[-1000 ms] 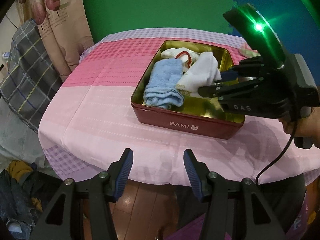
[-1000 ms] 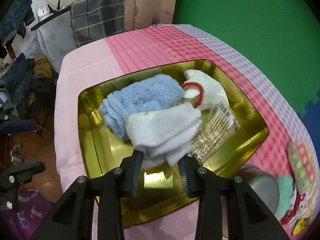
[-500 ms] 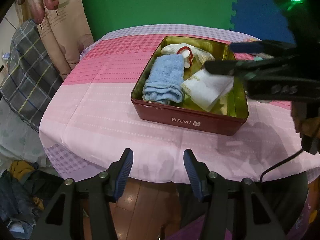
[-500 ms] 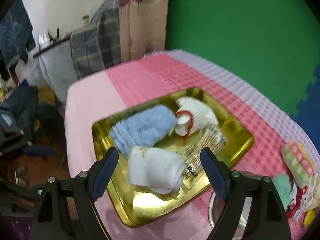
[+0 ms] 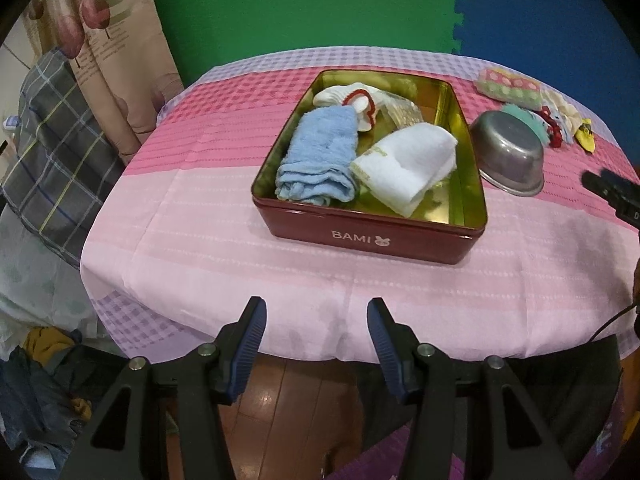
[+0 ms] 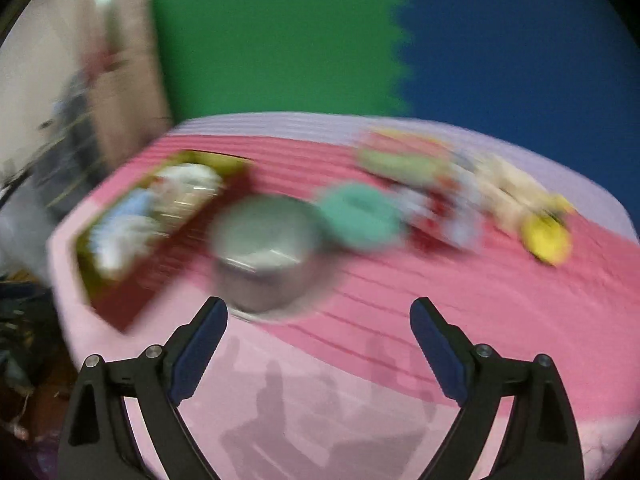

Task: Organize soft objects
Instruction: 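Grasp the green fluffy scrunchie with the left gripper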

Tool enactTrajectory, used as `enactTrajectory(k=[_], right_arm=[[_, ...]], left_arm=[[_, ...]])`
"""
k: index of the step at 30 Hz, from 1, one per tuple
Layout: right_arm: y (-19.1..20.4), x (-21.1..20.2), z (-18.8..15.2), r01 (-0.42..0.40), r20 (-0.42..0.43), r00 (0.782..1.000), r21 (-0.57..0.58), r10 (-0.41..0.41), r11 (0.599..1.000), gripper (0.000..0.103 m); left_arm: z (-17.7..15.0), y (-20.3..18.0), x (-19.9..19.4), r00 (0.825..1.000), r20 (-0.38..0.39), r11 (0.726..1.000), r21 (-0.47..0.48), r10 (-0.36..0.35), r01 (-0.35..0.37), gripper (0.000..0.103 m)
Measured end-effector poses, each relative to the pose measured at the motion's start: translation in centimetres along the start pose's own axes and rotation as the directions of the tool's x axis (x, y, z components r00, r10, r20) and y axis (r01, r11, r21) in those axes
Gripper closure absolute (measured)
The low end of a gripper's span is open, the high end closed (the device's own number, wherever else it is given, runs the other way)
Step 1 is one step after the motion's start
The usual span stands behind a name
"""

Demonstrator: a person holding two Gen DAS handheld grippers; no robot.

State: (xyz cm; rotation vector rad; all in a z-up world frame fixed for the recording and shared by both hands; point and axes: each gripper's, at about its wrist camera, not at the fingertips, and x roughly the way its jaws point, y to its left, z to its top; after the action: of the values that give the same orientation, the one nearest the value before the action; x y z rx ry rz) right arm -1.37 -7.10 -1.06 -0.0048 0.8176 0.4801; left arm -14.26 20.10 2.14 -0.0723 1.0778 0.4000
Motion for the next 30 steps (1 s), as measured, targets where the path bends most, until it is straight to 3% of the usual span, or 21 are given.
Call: enactTrajectory(k=[6,11,18,30], right_arm=[[-9.1,-0.6,-2.5,0.235,-0.055,0.972,0.094,-0.231,0.967,0.011],[-13.4,-0.5,-3.3,0.33,-0.096,0.943,0.121,-0.32,0.936,0.01],[-15.4,0.5,-3.0,0.367,-0.135,0.928,0.157,-0.349,0.917,0.003],[-18.0,1.3,-3.1,0.341,-0.168,0.936,0.226,-0.308,0.913,0.001]], left_arm=[[0.0,-1.3,-0.4,1.0,0.006,0.999,0.041,0.012,-0.013,0.049],[0.3,-2.6,-0.9,1.0,0.013,0.997,0.077,0.026,-0.027,0.049],[1.4,-4.8,-1.8,0.998,0.038,0.989,0.136,0.047,-0.052,0.049],[4.1,-10.0,-2.3,0.995,0.071,0.965,0.247,0.071,-0.087,0.049]])
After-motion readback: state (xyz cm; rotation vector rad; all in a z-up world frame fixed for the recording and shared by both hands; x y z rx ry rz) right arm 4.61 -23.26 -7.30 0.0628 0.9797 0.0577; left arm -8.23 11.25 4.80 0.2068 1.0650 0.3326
